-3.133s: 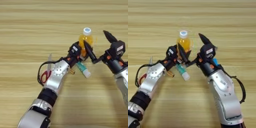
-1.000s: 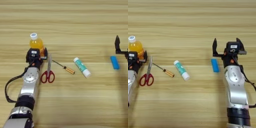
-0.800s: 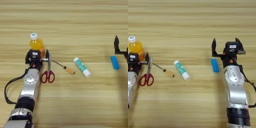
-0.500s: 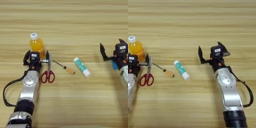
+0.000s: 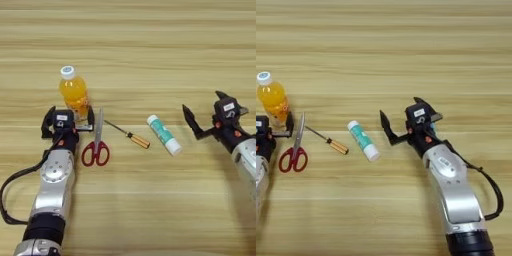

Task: Move the objects on the table

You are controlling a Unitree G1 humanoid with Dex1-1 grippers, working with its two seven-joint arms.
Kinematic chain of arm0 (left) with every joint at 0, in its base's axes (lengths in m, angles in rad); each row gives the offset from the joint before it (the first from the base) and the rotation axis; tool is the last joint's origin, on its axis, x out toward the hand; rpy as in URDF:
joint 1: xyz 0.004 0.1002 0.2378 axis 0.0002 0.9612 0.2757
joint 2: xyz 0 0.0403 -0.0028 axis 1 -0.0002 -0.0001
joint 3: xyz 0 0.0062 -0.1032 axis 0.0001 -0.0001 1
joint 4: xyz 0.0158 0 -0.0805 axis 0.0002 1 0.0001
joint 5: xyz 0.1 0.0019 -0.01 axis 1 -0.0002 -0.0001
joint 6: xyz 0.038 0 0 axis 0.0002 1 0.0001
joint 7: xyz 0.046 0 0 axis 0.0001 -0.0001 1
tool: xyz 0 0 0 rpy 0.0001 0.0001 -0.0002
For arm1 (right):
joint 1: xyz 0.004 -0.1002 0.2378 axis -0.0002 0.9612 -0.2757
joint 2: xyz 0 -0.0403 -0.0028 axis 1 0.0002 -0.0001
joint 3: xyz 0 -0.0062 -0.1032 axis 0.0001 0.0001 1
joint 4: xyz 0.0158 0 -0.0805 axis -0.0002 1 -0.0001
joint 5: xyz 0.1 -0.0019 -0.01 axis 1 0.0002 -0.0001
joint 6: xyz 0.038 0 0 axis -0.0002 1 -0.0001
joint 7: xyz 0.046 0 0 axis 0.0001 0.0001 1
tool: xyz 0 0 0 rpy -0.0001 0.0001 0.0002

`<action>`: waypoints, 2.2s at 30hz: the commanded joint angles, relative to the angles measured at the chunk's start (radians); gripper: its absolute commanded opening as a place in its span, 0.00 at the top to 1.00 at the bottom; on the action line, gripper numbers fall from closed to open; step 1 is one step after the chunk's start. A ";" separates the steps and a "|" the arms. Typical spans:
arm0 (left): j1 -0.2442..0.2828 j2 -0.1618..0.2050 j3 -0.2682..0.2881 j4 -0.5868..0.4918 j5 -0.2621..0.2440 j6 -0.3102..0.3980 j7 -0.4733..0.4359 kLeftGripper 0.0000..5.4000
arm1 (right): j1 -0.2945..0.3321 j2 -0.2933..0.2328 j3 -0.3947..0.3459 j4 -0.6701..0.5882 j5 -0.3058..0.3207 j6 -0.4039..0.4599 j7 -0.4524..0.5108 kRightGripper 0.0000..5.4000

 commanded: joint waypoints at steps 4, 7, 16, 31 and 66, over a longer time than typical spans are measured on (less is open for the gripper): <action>0.025 -0.015 -0.007 -0.036 -0.010 0.014 -0.003 0.01 | 0.071 -0.078 0.052 -0.105 0.017 0.083 0.102 0.00; 0.027 -0.017 -0.010 -0.040 -0.010 0.016 -0.004 0.01 | 0.090 -0.098 0.071 -0.139 0.032 0.110 0.134 0.00; 0.033 -0.022 -0.015 -0.043 -0.009 0.016 -0.007 0.01 | 0.103 -0.110 0.125 -0.135 0.028 0.132 0.175 0.00; 0.034 -0.033 -0.017 -0.044 -0.005 0.010 -0.002 0.01 | 0.074 -0.102 0.181 -0.009 -0.008 0.101 0.178 0.00; 0.029 -0.038 -0.014 -0.040 -0.007 0.011 0.001 0.00 | -0.011 -0.023 0.199 0.253 -0.093 -0.026 0.105 0.40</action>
